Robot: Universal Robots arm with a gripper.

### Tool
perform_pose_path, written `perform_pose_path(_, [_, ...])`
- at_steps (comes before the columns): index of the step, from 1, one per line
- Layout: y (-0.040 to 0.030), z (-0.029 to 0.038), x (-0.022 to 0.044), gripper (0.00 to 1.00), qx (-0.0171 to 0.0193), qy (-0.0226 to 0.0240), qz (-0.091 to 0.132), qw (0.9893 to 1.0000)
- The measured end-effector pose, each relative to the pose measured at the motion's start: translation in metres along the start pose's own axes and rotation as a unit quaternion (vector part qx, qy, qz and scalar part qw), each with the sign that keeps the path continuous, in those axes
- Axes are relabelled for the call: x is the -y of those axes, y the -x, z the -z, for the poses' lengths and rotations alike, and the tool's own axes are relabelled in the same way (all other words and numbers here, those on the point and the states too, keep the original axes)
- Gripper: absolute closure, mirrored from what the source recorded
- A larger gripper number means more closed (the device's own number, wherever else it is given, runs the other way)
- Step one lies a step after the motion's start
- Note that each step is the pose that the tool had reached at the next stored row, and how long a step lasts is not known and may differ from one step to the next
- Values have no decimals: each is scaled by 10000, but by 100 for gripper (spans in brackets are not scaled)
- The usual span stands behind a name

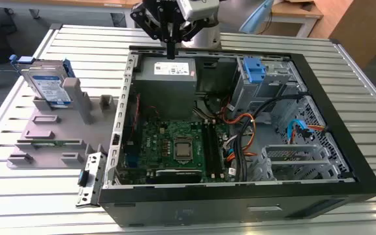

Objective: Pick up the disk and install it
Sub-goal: 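Reach for the disk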

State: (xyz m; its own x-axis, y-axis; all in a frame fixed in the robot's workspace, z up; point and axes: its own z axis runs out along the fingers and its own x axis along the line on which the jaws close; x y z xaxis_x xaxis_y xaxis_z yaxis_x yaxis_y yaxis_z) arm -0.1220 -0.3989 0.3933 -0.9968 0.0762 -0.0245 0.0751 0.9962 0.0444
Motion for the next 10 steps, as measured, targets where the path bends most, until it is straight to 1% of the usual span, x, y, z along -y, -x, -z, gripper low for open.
perform_pose_path(10, [-20,0,1,89,0,0,0,10000])
